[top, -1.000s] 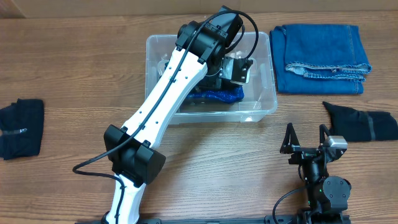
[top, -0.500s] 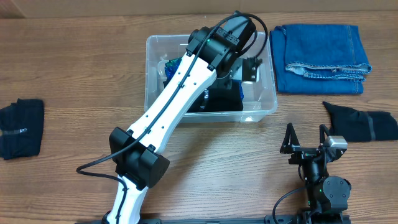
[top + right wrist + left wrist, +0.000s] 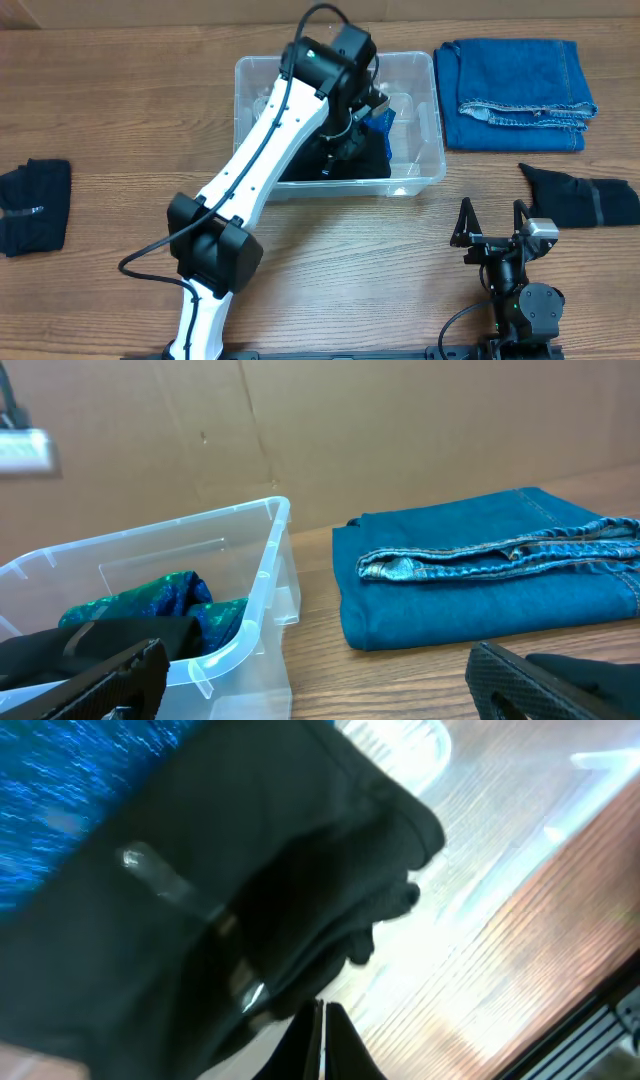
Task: Pack container
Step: 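Carry the black garment with the left gripper and lower it into the bin front, then release the black garment and withdraw the left gripper to the left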
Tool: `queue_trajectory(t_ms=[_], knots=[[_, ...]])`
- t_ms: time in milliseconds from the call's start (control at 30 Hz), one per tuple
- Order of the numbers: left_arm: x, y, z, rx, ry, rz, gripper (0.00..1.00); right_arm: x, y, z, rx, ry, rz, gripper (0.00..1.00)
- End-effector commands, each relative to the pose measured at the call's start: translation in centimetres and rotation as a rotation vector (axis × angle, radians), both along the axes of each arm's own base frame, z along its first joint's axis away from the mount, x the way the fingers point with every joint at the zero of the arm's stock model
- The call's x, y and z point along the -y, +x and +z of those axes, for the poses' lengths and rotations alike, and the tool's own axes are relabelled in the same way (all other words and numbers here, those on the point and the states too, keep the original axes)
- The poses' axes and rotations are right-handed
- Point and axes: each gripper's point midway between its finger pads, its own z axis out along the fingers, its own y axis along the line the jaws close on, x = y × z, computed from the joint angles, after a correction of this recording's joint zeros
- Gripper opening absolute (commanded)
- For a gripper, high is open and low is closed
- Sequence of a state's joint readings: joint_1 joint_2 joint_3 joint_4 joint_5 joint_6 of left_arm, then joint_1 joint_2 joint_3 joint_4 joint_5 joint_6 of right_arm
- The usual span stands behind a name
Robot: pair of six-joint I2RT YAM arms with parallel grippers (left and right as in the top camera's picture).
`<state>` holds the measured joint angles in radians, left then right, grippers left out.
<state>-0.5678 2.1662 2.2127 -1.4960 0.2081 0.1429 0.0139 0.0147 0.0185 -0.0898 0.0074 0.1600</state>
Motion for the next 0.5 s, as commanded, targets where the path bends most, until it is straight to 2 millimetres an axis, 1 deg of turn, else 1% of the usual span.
queue_trajectory(t_ms=[0,67,100,167,267,367,467], knots=[[0.4,-0.6,-4.5,-0.100,0.014,0.074,0.04,0.1,0.0,-0.1,0.007,-0.003,-0.004,1.00],[0.1,-0.3,-6.5,-0.092,0.035,0.097,0.04,0.1,0.0,-0.1,0.007,-0.003,-0.004,1.00],[-0.3,0.3,-8.1,-0.068,0.060,0.121,0.04,0.1,0.0,-0.1,0.007,-0.003,-0.004,1.00],[-0.8,1.0,-9.8,-0.031,0.090,0.151,0.04,0.1,0.0,-0.1,0.007,-0.003,-0.004,1.00],[-1.8,1.8,-11.2,0.004,0.129,0.188,0.04,0.1,0.0,-0.1,0.007,-0.003,-0.004,1.00],[-2.5,2.1,-12.7,0.009,0.131,0.206,0.04,0.1,0.0,-0.1,0.007,-0.003,-0.004,1.00],[-3.0,2.6,-13.2,0.017,0.124,0.222,0.04,0.1,0.0,-0.1,0.007,-0.003,-0.004,1.00]])
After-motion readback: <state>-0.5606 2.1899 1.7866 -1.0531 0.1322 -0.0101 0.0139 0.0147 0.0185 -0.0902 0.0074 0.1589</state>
